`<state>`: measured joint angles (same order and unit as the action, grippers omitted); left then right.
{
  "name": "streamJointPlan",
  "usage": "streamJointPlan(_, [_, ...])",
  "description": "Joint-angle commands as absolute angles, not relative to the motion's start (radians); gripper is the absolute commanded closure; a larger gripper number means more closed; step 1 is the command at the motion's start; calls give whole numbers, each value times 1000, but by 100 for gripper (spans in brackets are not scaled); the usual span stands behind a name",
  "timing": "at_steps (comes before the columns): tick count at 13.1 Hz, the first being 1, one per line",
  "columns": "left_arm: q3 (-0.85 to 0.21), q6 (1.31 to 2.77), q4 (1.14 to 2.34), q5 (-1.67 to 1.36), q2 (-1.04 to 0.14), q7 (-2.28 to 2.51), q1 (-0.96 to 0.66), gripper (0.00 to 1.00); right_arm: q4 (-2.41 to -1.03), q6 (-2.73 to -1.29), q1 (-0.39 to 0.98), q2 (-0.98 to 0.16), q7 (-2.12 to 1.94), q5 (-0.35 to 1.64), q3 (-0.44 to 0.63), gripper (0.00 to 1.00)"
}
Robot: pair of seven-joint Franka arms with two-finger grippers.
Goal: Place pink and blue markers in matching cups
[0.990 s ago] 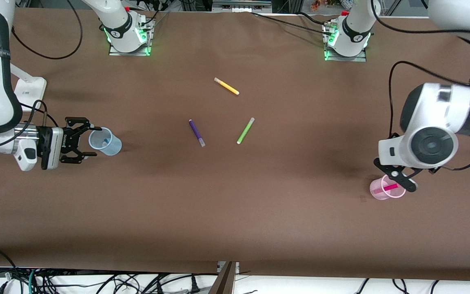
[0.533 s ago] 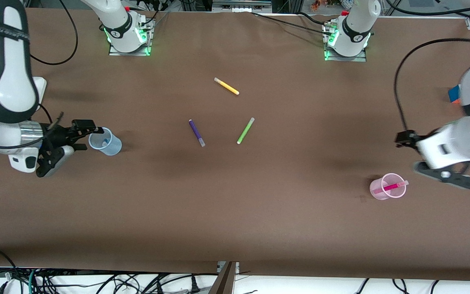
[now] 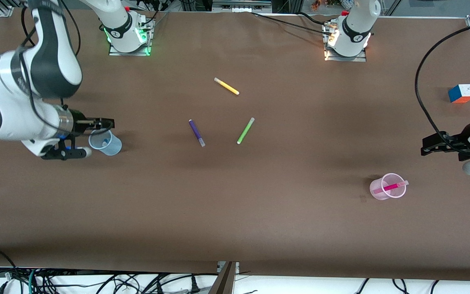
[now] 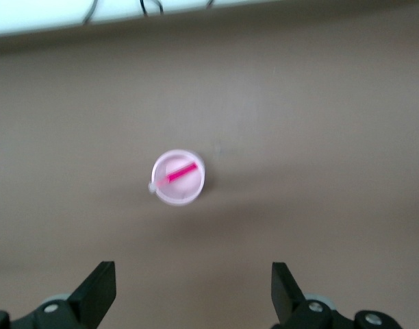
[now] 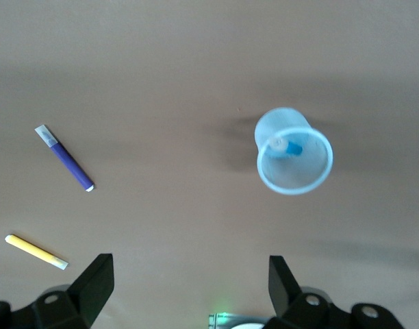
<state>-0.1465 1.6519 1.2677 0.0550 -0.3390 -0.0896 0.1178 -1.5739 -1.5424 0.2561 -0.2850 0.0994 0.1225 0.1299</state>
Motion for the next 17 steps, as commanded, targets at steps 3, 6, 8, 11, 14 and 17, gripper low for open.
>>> streamJointPlan(3, [52, 1830, 1710, -6, -28, -75, -41, 0, -1755, -1572, 175, 15, 95, -23, 54, 0])
streamJointPlan(6, [35, 1758, 1668, -6, -51, -72, -43, 0, -1747, -1553, 150, 109, 87, -23, 55, 0])
streamJointPlan(8, [35, 1750, 1664, -6, -54, -74, -43, 0, -1735, -1540, 150, 115, 89, -31, 60, 0])
streamJointPlan(11, [34, 1750, 1663, -6, -58, -75, -49, 0, -1694, -1468, 149, 101, 104, -20, 63, 0])
streamJointPlan(14, [32, 1750, 1648, -6, -67, -74, -54, 0, -1690, -1462, 149, 101, 123, 8, 66, 0])
streamJointPlan(17, [32, 1749, 1640, -6, -69, -75, -55, 0, -1655, -1444, 150, 80, 132, 8, 75, 0])
